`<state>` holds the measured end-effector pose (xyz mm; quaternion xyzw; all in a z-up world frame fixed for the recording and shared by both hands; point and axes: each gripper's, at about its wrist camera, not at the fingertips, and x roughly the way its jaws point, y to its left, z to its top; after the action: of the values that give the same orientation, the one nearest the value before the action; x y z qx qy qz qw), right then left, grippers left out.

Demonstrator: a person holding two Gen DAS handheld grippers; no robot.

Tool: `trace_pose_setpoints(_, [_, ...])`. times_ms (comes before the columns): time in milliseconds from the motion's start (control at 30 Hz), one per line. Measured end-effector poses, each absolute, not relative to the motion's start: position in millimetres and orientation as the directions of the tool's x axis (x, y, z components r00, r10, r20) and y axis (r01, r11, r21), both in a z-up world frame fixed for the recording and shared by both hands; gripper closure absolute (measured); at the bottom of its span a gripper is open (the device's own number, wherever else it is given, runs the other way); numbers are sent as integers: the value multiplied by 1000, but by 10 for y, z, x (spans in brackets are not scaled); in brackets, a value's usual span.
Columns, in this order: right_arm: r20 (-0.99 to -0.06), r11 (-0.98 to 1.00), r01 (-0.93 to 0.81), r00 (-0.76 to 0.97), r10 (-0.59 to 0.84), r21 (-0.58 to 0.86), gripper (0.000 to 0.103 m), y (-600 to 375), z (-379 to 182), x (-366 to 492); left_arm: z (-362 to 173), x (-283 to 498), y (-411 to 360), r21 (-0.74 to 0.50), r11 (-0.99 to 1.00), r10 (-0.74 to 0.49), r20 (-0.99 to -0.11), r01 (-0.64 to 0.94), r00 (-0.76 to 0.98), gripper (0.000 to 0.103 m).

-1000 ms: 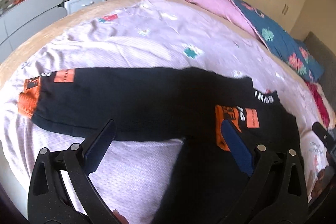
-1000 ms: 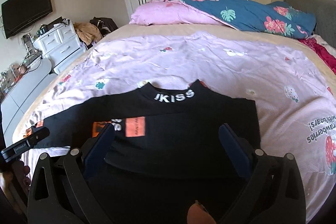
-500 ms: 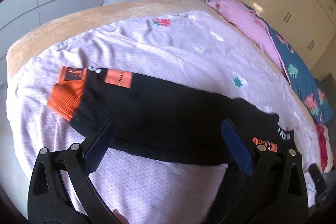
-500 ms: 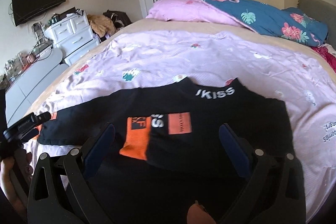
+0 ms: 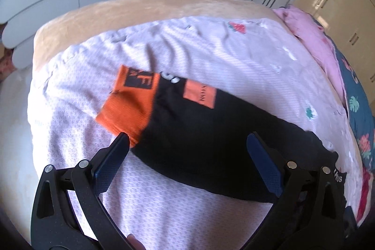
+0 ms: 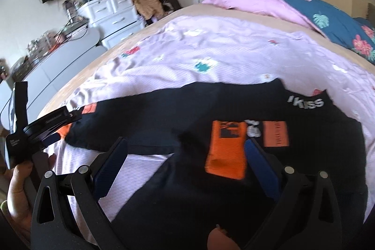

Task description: Fold small clothes

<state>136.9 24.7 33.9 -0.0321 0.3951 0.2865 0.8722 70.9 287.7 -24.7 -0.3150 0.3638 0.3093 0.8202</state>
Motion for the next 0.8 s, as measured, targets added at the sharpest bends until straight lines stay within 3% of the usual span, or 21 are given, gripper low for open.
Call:
trace_pose_setpoints(367, [-728, 804, -561, 466, 502, 195, 4, 533, 291, 1371, -540, 746, 3163, -271, 554, 261, -841, -787, 473, 9])
trace_pose_setpoints(567, [-737, 817, -544, 469, 487, 193, 4, 428, 235, 1381, -534, 761, 3268, -325, 530, 292, -798, -784, 528, 11])
trace_pose_setpoints(600, [-739, 821, -538, 472, 481, 191, 4, 396, 224, 1389, -512, 769, 3277, -337, 527, 296, -788, -780, 540, 17])
trace_pose_setpoints(667, [-744, 832, -522, 476, 468, 190, 4, 331, 201, 1414, -477, 758, 3287, -333, 529, 315, -777, -781, 545, 76])
trace_pose_setpoints(733, [-744, 842, -504, 483, 461, 195, 4, 241, 197, 1433, -452, 723, 3307, -371, 525, 301, -761, -766, 575, 92])
trace_pose_setpoints(800, [-741, 850, -488, 492, 457, 200, 4, 153, 201, 1441, -348, 661, 3306, -442, 536, 279, -712, -719, 645, 96])
